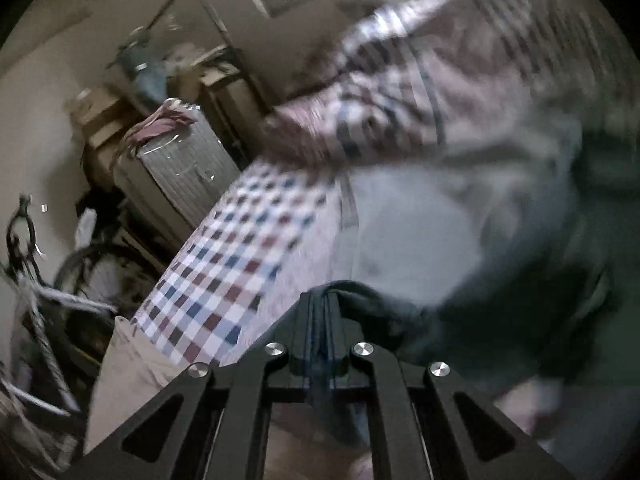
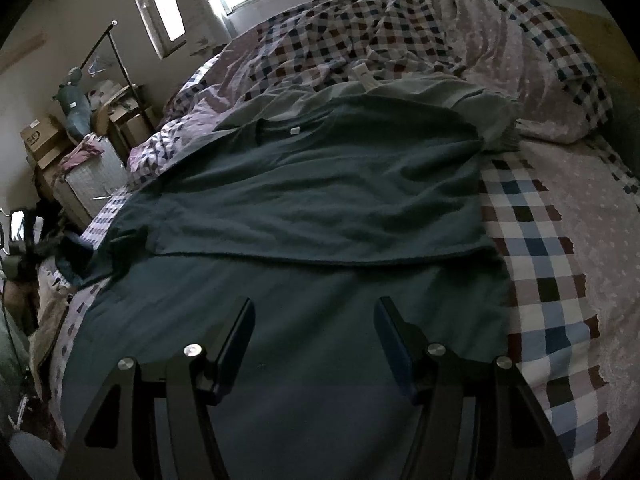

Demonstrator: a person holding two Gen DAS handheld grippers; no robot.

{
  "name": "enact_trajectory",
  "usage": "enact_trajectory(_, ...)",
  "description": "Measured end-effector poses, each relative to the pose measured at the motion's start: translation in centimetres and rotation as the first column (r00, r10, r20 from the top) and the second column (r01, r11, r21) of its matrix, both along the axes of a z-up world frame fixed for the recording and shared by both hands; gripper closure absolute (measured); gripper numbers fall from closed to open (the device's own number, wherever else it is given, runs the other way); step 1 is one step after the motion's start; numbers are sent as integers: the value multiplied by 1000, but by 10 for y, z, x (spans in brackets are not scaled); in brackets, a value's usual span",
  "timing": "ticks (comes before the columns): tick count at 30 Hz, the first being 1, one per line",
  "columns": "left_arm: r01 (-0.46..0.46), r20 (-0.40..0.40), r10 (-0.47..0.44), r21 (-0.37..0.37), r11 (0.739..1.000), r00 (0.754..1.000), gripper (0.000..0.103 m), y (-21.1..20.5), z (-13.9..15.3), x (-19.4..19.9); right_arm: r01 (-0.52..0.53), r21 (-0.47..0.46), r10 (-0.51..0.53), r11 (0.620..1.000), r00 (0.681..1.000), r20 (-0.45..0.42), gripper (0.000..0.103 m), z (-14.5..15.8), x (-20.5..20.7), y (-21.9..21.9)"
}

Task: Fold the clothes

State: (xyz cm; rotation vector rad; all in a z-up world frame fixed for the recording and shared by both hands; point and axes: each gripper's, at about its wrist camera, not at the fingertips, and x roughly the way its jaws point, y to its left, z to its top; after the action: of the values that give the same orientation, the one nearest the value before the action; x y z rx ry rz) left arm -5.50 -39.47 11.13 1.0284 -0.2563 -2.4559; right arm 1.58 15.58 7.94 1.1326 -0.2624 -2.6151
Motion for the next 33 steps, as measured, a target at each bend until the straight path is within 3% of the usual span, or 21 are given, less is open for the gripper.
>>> enact_trajectory(5,76,-189,-41,181,981,981,99,18,75,-8,-8,-33,7,999,1000,-11,38,8,1,2)
enact_trajectory(10,213,-379,-83,315,925,922,99,46,148,-17,-5,-100,4,995,1000,-8,38,13,1,9)
enact_trajectory(15,344,-451,-178,319,883,875,99,108,192,-50,28,-160,-30,987,1000,-9,38,20,0,23)
enact_trajectory(19,507,-492,-319,315,803,810,99,181,217,-73,56,-208,-61,976,998,-16,38,27,0,38)
enact_trajectory(22,621,-486,-448,287,729,751,99,244,218,-79,91,-256,-97,962,995,-11,38,30,-2,55)
enact_trajectory(25,706,-418,-579,283,650,700,99,315,197,-85,129,-307,-134,943,991,7,38,30,-4,73)
enact_trajectory(30,758,-262,-712,262,598,652,99,401,150,-99,204,-392,-188,897,979,79,37,21,-7,103)
enact_trajectory(33,787,-190,-770,258,560,609,99,440,119,-97,238,-452,-209,860,971,115,37,14,-9,119)
